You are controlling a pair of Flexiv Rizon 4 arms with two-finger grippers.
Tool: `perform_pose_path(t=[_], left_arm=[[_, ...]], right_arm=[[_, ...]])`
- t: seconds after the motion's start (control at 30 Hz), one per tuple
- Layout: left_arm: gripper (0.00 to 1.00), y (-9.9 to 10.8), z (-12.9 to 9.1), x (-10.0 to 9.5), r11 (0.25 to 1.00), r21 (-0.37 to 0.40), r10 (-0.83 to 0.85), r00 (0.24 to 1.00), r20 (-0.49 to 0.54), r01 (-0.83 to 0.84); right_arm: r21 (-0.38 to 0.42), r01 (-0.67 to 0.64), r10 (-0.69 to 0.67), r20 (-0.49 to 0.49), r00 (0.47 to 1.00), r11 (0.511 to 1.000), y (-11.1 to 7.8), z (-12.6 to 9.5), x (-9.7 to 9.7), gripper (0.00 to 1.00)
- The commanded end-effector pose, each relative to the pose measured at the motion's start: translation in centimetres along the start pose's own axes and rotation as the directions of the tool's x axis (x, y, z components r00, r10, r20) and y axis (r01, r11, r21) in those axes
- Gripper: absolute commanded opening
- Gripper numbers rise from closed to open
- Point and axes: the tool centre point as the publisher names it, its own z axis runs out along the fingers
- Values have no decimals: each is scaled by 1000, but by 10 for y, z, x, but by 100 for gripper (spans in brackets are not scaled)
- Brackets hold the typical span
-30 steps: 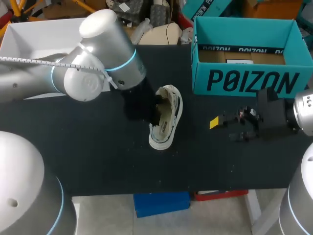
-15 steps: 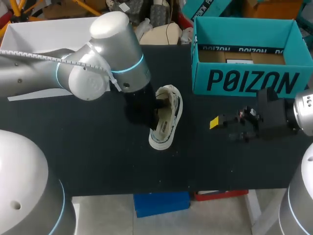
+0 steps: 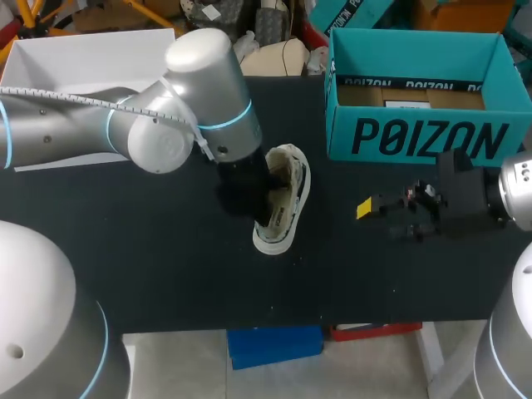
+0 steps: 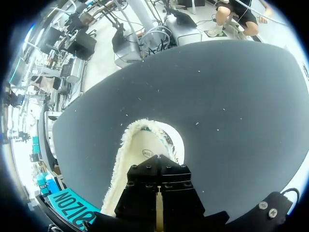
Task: Take the shoe out of the shoebox, open the shoe tongue, remove and reinsert the insole, then place the shoe into the shoebox
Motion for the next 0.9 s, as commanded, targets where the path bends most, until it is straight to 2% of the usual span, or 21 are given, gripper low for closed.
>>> perform_pose_path(t=[0.03, 0.5, 0.7, 0.9], left_arm=[[0, 3, 9, -5, 1000, 9, 6, 1000, -8, -6], [0, 1, 21, -5, 999, 45, 8, 1000, -25, -7], [0, -2, 2, -8, 999, 42, 20, 1000, -14, -19], [0, 6, -42, -16, 1000, 11, -22, 997, 68, 22]], right_arm=[[1, 0, 0, 1, 1000, 1000, 0, -1, 0, 100], [1, 0, 0, 1, 1000, 1000, 0, -1, 0, 100], [1, 0, 0, 1, 1000, 1000, 0, -1, 0, 100], [1, 0, 0, 1, 1000, 1000, 0, -1, 0, 100]])
